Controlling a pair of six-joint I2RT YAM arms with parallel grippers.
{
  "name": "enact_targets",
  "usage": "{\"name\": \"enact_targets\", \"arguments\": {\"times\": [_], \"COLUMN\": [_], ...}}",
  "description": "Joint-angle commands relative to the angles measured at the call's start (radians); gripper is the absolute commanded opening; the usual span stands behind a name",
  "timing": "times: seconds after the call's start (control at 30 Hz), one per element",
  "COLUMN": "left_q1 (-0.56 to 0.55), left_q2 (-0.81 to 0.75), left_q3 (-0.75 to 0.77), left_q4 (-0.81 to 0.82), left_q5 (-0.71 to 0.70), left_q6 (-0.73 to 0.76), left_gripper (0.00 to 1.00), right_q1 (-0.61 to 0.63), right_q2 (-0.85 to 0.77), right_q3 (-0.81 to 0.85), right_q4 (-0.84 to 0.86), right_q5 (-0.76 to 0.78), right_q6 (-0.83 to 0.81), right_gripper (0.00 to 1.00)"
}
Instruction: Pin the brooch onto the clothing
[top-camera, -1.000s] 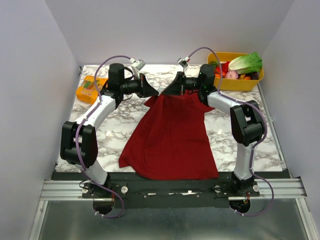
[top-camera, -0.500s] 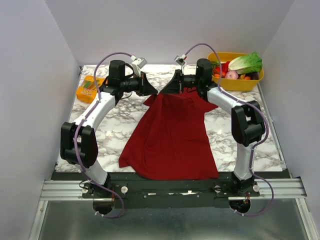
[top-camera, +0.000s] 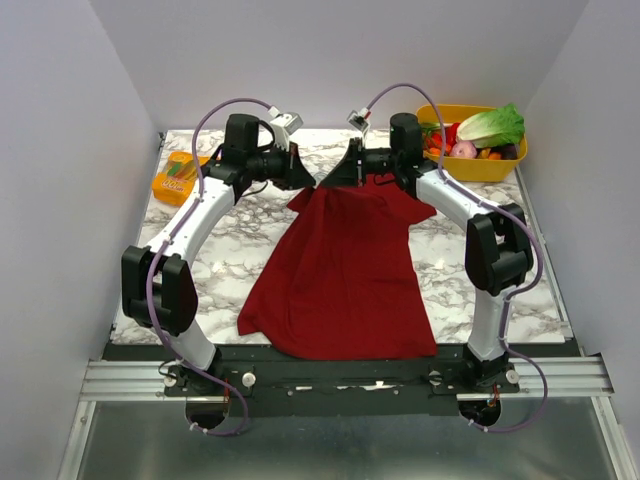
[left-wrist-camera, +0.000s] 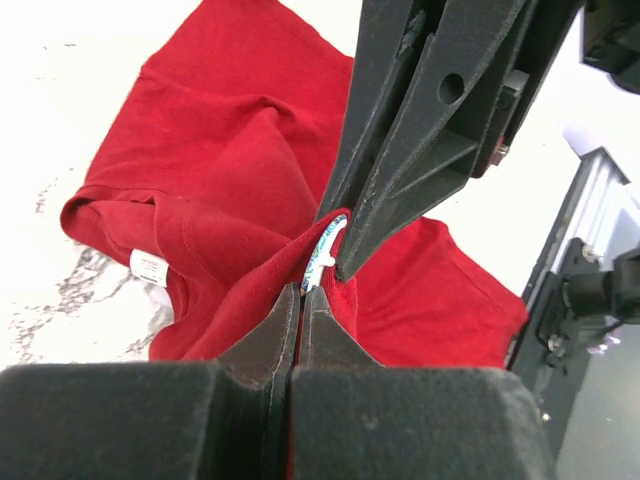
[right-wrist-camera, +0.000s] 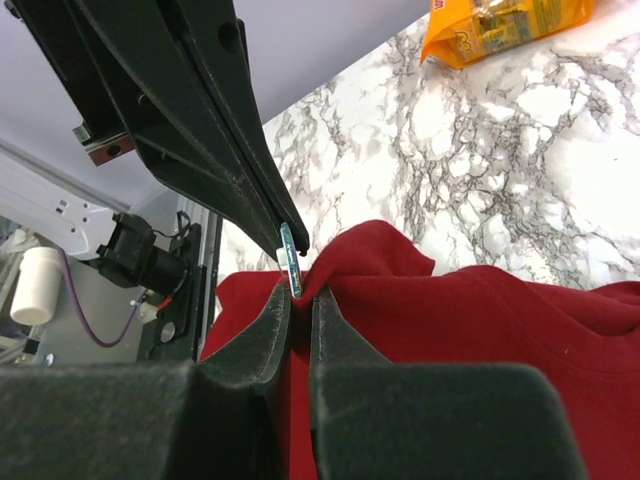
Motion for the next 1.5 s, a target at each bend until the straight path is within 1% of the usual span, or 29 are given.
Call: {"name": "enact_targets", "arguments": {"times": [0.0, 0.3, 0.33, 0.63, 0.83, 1.17, 1.47], "left_q1": [-0.059, -0.148, -0.154, -0.202, -0.237, -0.251, -0.245], "left_q2": [-0.022, -0.037, -0.037, -0.048, -0.071, -0.137, -0.2], "left_q3": [0.083, 0.133, 0.138, 0.165, 0.17, 0.092, -0.034], "left_q4": [0.002, -0.079, -0.087, -0.128, -0.147, -0.121, -0.076], "left_q5": [-0.007, -0.136, -0.165, -0.223, -0.262, -0.302, -0.342], "left_q6": [0.021, 0.069, 0.079, 0.098, 0.113, 0.104, 0.072], "left_gripper": [0.0, 0.0, 0.0, 0.0, 0.0, 0.0, 0.0], "right_q1": [0.039, 0.054, 0.056, 0.076, 0.08, 0.082, 0.08], "right_q2": [-0.024, -0.046, -0.047, -0.061, -0.069, -0.098, -0.135], "right_q3": [0.021, 0.038, 0.04, 0.054, 0.061, 0.031, -0.034], "right_q4": [-0.116, -0.186, -0.219, -0.294, -0.325, -0.321, -0.247], "right_q5": [0.099, 0.19, 0.2, 0.243, 0.314, 0.407, 0.45], "right_q6": [-0.068, -0.09, -0.096, -0.14, -0.11, -0.059, -0.016], "right_gripper": [0.0, 0.0, 0.0, 0.0, 0.0, 0.01, 0.0]}}
